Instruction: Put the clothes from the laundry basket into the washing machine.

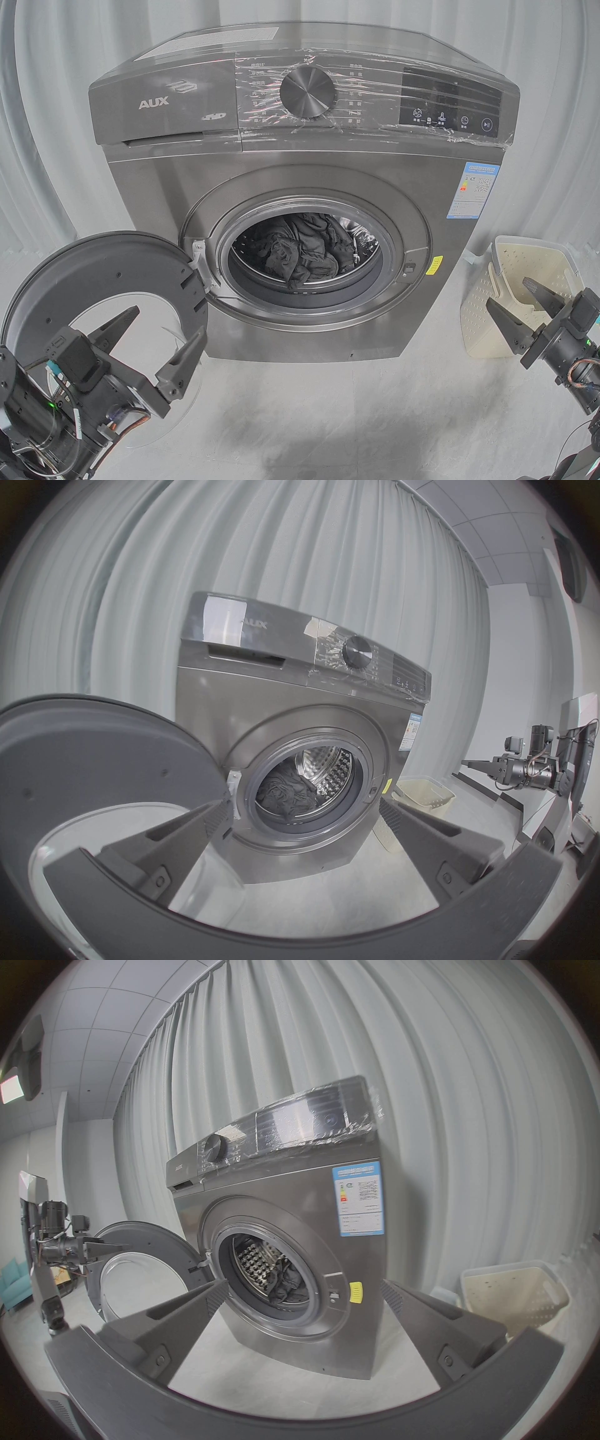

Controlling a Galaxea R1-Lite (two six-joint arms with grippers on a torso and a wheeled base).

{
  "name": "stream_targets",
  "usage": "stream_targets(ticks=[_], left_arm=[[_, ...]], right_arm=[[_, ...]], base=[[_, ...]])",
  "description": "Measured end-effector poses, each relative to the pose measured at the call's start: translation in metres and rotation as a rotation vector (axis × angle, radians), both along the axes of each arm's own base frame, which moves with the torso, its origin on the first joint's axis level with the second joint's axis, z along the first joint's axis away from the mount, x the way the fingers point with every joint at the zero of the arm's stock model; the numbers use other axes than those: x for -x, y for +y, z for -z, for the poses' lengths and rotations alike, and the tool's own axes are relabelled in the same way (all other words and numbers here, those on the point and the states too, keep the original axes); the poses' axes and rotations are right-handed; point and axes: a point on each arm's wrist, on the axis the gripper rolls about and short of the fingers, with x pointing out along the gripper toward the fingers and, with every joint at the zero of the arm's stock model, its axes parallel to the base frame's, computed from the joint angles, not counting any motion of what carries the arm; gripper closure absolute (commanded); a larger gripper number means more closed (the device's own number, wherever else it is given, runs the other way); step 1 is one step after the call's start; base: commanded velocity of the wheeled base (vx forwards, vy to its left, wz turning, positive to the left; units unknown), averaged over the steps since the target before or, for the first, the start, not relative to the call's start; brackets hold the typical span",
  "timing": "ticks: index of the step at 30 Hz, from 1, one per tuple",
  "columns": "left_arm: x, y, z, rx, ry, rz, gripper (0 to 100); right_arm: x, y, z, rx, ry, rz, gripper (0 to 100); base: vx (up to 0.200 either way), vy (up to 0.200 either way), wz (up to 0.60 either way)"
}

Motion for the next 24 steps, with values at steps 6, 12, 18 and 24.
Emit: stream_targets(ticks=[6, 12, 18, 24], left_arm=[[0.006, 0.02, -0.001, -0.004, -0.019, -0.059, 0], [0.02, 0.041, -0.005, -0.029, -0.042, -0.105, 0], [0.038, 0.066, 0.004, -0.09, 0.026, -0.161, 0], [0.063, 0.088, 0.019, -0.097, 0.101, -0.186, 0]], right_arm=[[0.012, -0.009, 0.003, 0.061, 0.05, 0.041, 0], [0.024, -0.021, 0.001, 0.063, 0.053, 0.095, 0], [0.046, -0.035, 0.007, 0.087, 0.111, 0.152, 0], [0.081, -0.05, 0.021, 0.115, 0.179, 0.208, 0]], base=[[-0.2, 0.0, 0.0], [0.0, 0.0, 0.0], [0.0, 0.0, 0.0], [0.0, 0.0, 0.0]])
